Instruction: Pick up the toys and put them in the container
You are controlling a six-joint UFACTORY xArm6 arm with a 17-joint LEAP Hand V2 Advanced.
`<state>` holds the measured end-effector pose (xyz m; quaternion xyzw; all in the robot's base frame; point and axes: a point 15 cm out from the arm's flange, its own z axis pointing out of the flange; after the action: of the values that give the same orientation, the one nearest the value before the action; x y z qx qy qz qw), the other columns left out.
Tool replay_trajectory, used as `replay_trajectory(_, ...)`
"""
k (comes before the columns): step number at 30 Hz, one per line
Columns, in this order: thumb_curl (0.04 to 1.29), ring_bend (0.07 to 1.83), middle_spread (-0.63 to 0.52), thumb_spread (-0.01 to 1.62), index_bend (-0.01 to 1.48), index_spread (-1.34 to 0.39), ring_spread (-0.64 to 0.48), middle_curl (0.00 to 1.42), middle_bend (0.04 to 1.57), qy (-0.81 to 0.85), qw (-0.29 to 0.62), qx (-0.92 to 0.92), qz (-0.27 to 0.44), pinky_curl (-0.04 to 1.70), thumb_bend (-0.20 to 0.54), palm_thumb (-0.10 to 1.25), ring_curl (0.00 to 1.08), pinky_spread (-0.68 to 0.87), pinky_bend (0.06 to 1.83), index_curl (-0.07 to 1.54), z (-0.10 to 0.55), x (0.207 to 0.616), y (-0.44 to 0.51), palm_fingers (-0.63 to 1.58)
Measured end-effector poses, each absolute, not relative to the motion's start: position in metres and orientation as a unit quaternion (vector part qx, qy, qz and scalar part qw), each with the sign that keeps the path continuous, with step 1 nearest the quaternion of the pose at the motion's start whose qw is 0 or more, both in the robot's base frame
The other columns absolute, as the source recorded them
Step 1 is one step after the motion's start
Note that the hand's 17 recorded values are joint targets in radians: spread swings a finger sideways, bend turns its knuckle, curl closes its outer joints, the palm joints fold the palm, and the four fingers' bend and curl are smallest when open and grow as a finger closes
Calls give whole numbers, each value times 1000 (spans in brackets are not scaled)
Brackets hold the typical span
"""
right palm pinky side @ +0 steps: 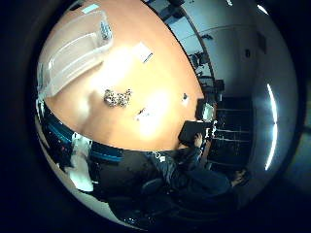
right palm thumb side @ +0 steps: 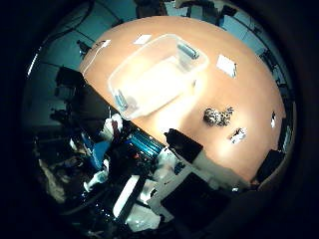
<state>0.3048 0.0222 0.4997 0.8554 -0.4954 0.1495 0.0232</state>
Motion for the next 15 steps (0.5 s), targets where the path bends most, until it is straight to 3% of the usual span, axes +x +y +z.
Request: replay_trajectory(15,284,295,-78,1005,154,-446,127,347,200,-528,45,834,154,280,-26,558,242,428,375,267,499,319,-50,241)
